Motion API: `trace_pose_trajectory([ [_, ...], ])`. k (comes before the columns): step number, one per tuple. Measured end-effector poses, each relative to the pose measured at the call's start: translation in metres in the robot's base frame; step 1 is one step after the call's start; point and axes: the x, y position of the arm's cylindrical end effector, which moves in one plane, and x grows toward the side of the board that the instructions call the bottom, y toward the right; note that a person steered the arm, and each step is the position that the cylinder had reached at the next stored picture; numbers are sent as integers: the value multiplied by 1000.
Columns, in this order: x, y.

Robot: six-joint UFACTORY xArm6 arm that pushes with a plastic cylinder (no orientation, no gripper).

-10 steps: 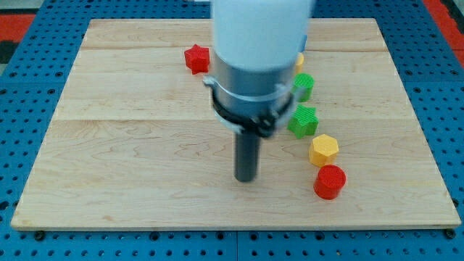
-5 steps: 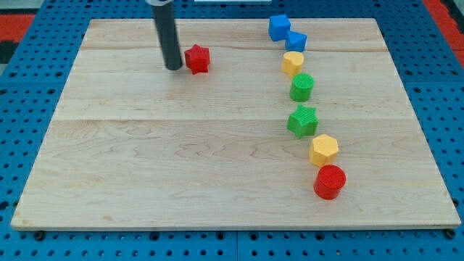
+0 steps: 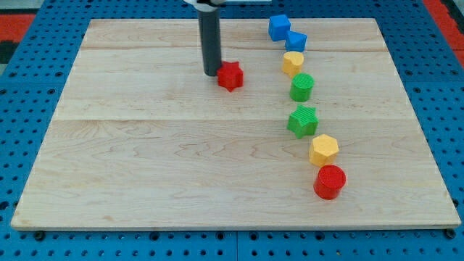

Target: Push the red star in between the yellow heart and green circle

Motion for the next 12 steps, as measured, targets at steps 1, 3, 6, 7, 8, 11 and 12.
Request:
trace_pose_trajectory([
  [1, 15, 25],
  [3, 30, 34],
  [6, 39, 84],
  [7, 31, 90],
  [8, 18, 87],
  [11, 23, 119],
  [12, 24, 126],
])
